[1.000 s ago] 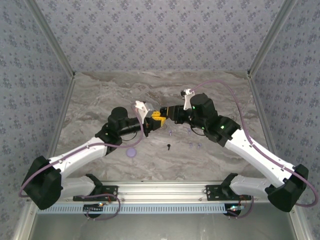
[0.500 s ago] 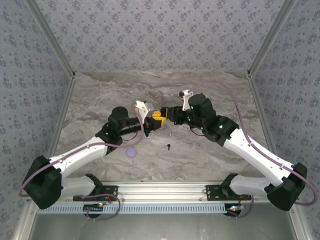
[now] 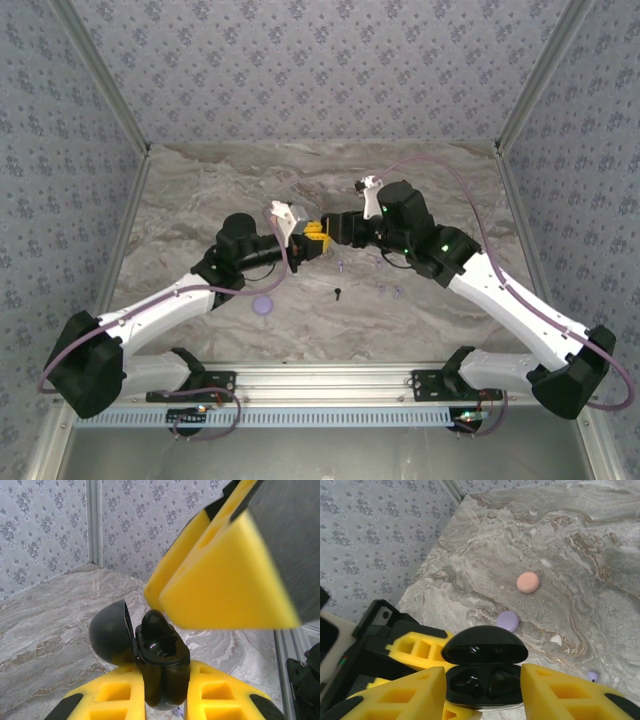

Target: Insert wireless bluetooth earbuds into charging case

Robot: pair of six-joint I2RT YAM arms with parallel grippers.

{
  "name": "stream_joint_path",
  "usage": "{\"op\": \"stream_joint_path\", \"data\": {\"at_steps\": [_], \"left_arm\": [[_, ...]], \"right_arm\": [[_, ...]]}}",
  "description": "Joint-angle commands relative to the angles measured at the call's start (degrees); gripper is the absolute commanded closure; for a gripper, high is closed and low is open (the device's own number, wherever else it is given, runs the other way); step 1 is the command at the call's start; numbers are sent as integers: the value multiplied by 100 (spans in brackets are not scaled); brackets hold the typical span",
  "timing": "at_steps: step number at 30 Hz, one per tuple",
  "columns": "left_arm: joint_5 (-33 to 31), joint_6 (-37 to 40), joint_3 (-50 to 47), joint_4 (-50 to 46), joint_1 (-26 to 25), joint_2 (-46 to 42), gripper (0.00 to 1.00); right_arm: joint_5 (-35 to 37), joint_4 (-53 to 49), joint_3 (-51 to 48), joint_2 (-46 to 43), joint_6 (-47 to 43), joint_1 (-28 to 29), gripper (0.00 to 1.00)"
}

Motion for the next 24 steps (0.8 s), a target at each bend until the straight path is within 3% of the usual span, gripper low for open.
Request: {"op": "stream_joint_path", "data": {"at_steps": [1,6,13,24], "left_arm": [[-28,41,149,251,-33,2,100],[-491,91,-84,302,-36,-192,100],[-1622,282,-522,92,-36,-841,100],[-2370,510,-917,-677,-40,-1796,100]], "right_arm": [[12,-305,330,-201,-243,-88,51],[354,-715,337,-339,-214,-236,50],[676,-1561,228,-28,232,-371,51],[52,-2066,67,1897,440,-87,54]]}}
